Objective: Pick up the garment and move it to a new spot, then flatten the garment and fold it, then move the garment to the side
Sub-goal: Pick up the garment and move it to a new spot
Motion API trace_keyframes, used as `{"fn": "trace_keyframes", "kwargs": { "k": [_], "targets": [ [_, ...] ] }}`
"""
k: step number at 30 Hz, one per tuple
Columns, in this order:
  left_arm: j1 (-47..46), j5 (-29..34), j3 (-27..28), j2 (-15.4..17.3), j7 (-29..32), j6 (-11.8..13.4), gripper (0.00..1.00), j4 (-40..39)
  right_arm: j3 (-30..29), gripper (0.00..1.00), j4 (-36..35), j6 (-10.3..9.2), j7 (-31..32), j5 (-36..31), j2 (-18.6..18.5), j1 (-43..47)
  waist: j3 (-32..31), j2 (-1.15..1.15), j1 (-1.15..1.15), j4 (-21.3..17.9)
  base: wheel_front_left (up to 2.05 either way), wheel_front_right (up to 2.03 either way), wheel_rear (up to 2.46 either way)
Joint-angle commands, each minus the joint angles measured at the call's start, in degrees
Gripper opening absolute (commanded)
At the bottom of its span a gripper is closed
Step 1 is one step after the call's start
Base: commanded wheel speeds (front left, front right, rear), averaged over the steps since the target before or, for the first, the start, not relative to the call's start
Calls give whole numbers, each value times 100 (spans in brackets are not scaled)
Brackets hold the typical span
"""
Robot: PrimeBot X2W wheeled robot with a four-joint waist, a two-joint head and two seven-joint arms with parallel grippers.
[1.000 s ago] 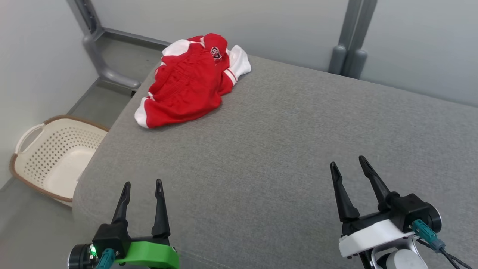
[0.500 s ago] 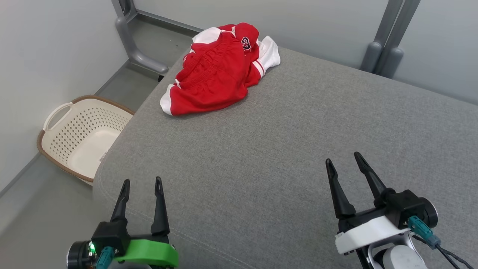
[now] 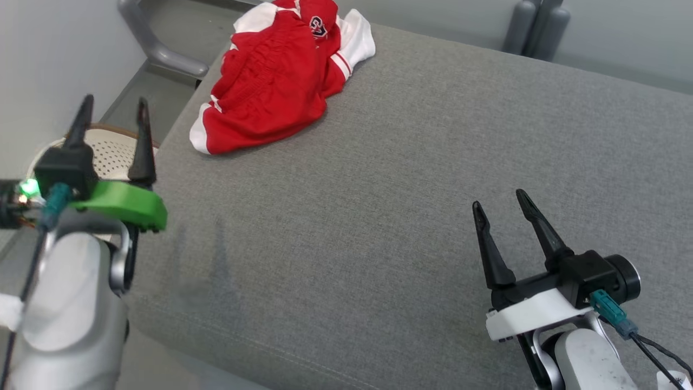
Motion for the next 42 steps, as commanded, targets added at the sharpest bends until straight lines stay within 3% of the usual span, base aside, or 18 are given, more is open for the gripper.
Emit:
{"fn": "trace_keyframes", "kwargs": {
  "k": [1,11,16,22,30,37,39,40,41,42],
  "targets": [
    [-352,-21,33,98,115,-81,100,211,-13,100,-44,2,-20,-70,-26,-113,386,0,0,-383,0,0,0],
    [-2006,-501,-138,559,1211,-645,100,1835,-120,100,-220,2,-20,-453,-25,-473,1227,0,0,-969,0,0,0],
    [-2333,-858,-557,565,1529,-692,100,2383,-163,100,-337,2,-20,-632,-23,-576,1554,0,0,-1072,0,0,0],
    [-2330,-1878,-1555,684,1964,-692,100,2546,-172,100,-442,2,-20,-753,-23,-648,1758,0,0,-1109,0,0,0],
    [-2416,-2597,-2238,1010,1876,-691,100,2764,-154,100,-499,2,-20,-855,-23,-628,1844,0,0,-1144,0,0,0],
    [-2524,-2935,-2677,1069,1786,-692,100,3000,-152,100,-520,2,-20,-891,-24,-645,1922,0,0,-1174,0,0,0],
    [-2570,-3010,-2785,1063,1772,-692,70,3092,-142,100,-513,2,-20,-892,-23,-667,1935,0,0,-1187,0,0,0],
    [-2590,-3061,-2829,1066,1770,-692,28,3146,-142,100,-506,2,-20,-888,-24,-675,1940,0,0,-1194,0,0,0],
    [-2604,-3097,-2864,1070,1770,-692,19,3179,-140,100,-501,2,-20,-884,-24,-682,1941,0,0,-1200,0,0,0],
    [-2626,-3132,-2904,1087,1730,-692,0,3227,-143,100,-495,2,-20,-878,-23,-688,1940,0,0,-1206,0,0,0]
  ]
}}
